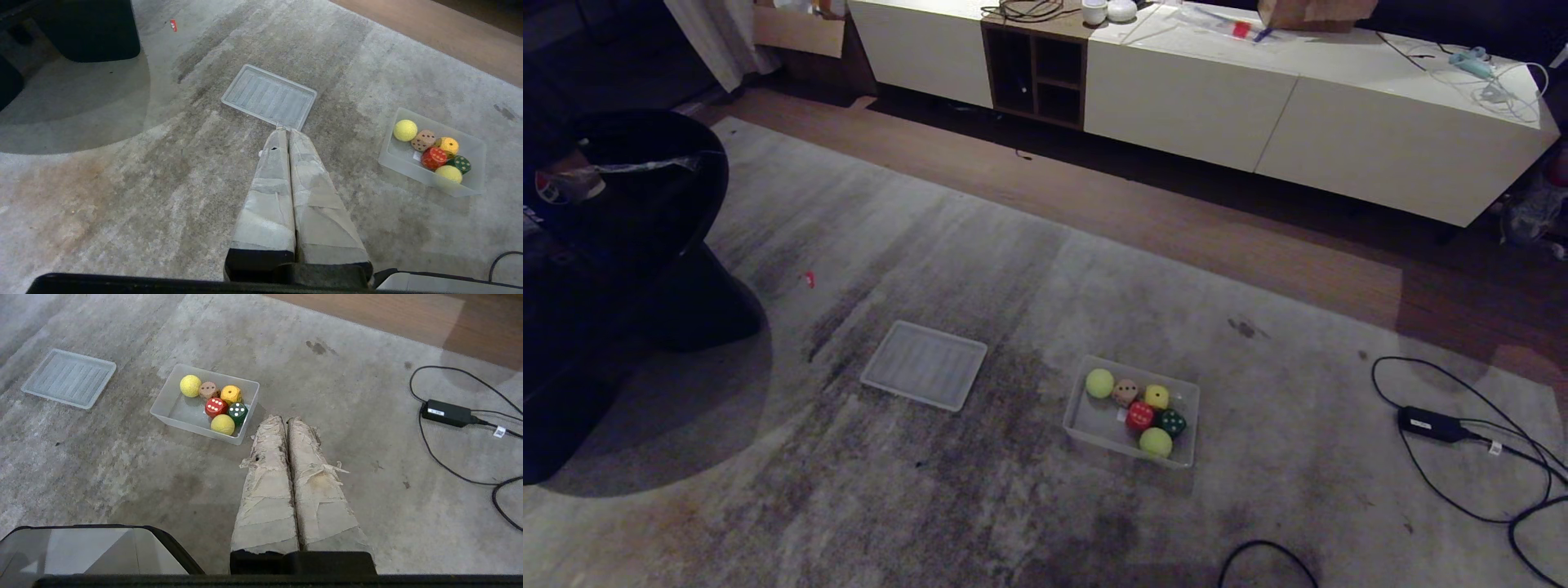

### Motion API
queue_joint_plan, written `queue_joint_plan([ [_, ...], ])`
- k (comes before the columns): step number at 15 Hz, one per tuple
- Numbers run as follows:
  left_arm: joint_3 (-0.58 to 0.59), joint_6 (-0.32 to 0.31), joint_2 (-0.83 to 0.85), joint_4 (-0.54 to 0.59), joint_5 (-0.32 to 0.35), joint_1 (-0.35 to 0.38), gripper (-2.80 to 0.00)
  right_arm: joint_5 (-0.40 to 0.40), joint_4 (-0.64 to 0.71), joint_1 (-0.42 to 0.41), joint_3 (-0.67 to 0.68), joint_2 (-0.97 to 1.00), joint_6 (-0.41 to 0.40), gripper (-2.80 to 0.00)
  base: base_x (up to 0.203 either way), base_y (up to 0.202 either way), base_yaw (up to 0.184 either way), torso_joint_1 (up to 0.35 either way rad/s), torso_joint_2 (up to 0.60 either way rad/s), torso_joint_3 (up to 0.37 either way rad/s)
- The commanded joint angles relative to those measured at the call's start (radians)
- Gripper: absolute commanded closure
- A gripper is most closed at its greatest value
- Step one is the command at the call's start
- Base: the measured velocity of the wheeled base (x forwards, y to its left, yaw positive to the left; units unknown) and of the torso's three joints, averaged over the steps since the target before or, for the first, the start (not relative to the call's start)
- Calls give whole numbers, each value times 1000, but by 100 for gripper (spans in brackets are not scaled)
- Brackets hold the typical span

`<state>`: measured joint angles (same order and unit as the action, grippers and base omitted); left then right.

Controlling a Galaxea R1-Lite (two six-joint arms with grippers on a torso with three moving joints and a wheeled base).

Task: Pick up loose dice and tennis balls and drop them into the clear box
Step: Close the lid

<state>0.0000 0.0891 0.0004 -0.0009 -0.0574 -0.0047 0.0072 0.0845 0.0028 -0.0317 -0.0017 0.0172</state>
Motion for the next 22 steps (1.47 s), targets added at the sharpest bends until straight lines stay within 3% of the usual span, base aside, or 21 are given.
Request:
queue_joint_plan([
  [1,2,2,1,-1,-1,0,0,-1,-2,0,1,2,0,0,0,0,0,0,0,0],
  [17,2,4,1,-1,-1,0,0,0,-3,0,1,2,0,0,1,-9,154,2,3,4],
  [22,2,3,1,-4,-1,0,0,0,-3,0,1,2,1,0,-1,-2,20,1,0,0],
])
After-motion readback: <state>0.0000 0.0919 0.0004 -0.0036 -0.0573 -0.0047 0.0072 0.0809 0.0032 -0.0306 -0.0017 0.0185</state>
